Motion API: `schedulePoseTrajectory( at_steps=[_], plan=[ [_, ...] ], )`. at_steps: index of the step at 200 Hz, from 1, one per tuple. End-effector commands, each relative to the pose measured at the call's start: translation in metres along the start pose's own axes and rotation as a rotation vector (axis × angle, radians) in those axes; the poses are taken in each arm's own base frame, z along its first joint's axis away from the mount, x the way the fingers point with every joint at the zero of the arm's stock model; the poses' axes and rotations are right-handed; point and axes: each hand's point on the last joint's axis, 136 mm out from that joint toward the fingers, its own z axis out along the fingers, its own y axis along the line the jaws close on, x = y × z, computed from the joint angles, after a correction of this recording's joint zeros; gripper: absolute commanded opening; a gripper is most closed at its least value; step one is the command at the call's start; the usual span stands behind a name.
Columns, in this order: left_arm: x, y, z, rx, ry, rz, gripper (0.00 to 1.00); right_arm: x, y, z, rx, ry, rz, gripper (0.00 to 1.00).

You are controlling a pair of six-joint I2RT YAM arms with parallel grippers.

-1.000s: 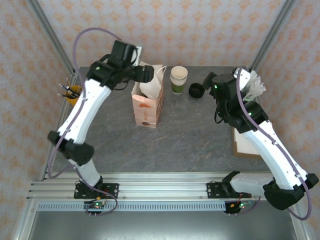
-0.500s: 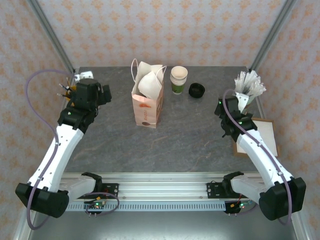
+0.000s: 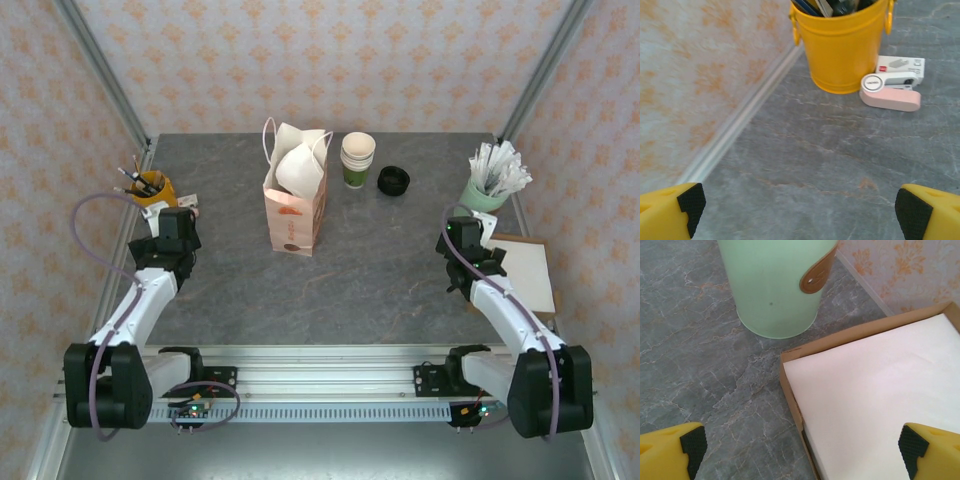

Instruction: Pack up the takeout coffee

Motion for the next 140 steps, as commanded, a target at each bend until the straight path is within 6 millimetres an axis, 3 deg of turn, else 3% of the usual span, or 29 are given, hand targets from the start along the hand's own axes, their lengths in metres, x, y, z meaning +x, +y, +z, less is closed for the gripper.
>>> schedulePoseTrajectory(
  at_steps=[1,39,57,78,102,112,122,131,140],
  plan=[
    [-0.015,-0.032,0.011,0.185,-0.112,-0.098,1.0,-0.007,0.018,0.009,-0.089,-0.045,0.001,1.0],
    [-0.011,-0.062,0.031,0.308,-0.211,-0.118,1.0,0.0,0.038,0.032,-0.149,-0.062,-0.044,1.0],
    [-0.021,-0.086,0.032,0.413,-0.213,-0.09,1.0,-0.002,0.047,0.039,-0.172,-0.05,-0.063,1.0],
    [-0.017,-0.112,0.028,0.541,-0.197,-0.008,1.0,-0.009,0.06,0.044,-0.224,-0.07,-0.06,1.0],
    [-0.002,-0.106,0.009,0.51,-0.33,0.012,1.0,-0.014,0.07,0.047,-0.267,-0.08,-0.038,1.0],
    [0.009,-0.107,0.015,0.482,-0.354,0.013,1.0,-0.017,0.073,0.049,-0.279,-0.088,-0.019,1.0],
    [-0.004,-0.116,0.019,0.483,-0.384,0.01,1.0,-0.019,0.076,0.05,-0.286,-0.095,-0.01,1.0],
    [0.005,-0.12,0.029,0.454,-0.245,0.073,1.0,-0.022,0.078,0.052,-0.286,-0.102,-0.008,1.0],
    [0.0,-0.119,0.026,0.421,-0.328,0.055,1.0,-0.025,0.078,0.055,-0.275,-0.116,-0.005,1.0]
  ],
)
